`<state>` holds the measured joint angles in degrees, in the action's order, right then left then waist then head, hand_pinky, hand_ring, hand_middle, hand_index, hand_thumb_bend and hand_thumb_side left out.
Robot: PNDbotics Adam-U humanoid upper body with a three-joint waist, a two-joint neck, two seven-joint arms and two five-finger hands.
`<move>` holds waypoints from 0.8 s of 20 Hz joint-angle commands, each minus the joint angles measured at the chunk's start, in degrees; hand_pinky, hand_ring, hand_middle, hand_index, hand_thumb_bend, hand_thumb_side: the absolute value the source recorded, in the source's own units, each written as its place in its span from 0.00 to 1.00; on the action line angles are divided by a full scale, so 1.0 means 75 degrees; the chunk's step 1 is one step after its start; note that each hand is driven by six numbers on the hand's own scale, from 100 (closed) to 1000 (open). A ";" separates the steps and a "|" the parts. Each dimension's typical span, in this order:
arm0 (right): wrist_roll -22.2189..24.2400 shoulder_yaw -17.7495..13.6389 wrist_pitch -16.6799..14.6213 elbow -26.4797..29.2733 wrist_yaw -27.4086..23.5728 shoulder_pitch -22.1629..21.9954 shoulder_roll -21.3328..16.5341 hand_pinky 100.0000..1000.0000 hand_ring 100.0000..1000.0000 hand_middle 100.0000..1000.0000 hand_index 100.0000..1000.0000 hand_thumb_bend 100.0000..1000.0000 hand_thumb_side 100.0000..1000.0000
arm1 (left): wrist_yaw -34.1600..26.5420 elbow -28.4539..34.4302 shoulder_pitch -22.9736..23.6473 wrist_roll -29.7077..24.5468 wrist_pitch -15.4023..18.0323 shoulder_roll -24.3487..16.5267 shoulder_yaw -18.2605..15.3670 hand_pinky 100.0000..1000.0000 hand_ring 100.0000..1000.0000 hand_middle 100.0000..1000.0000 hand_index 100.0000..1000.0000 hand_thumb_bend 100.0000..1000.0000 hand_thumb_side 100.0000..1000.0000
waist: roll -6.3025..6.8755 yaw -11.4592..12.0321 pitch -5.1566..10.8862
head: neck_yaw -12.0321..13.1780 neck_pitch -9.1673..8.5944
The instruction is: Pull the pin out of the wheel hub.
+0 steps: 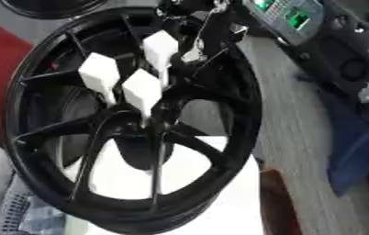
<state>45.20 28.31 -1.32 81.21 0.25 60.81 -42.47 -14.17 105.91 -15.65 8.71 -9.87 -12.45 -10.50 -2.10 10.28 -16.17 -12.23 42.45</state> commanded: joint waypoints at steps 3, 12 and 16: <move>-0.0160 -0.0405 0.0123 0.0289 -0.0306 0.0358 -0.0333 0.80 0.57 0.33 0.50 0.05 0.00 | 0.0010 0.0137 -0.0056 0.0025 0.0018 -0.0096 -0.0086 0.74 0.67 0.53 0.70 0.40 0.59 | 0.0011 -0.0035 0.0216 | -0.0008 -0.0096; -0.0859 -0.1265 0.0283 0.0574 -0.0955 0.0446 -0.1128 0.80 0.57 0.33 0.50 0.03 0.00 | 0.0028 0.0138 -0.0034 0.0037 0.0038 -0.0165 -0.0115 0.74 0.67 0.53 0.70 0.40 0.59 | 0.0025 -0.0152 0.0282 | 0.0076 -0.0055; -0.1621 -0.2099 0.0344 0.1068 -0.1656 -0.0373 -0.2271 0.80 0.57 0.33 0.50 0.03 0.00 | 0.0039 0.0135 -0.0003 0.0096 0.0060 -0.0237 -0.0159 0.74 0.67 0.53 0.70 0.40 0.59 | 0.0052 -0.0278 0.0314 | 0.0167 -0.0010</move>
<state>34.72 15.23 1.15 87.44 -10.36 57.26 -55.11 -14.15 105.91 -15.44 9.19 -9.56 -12.63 -11.16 -1.86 8.17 -15.37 -11.22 42.28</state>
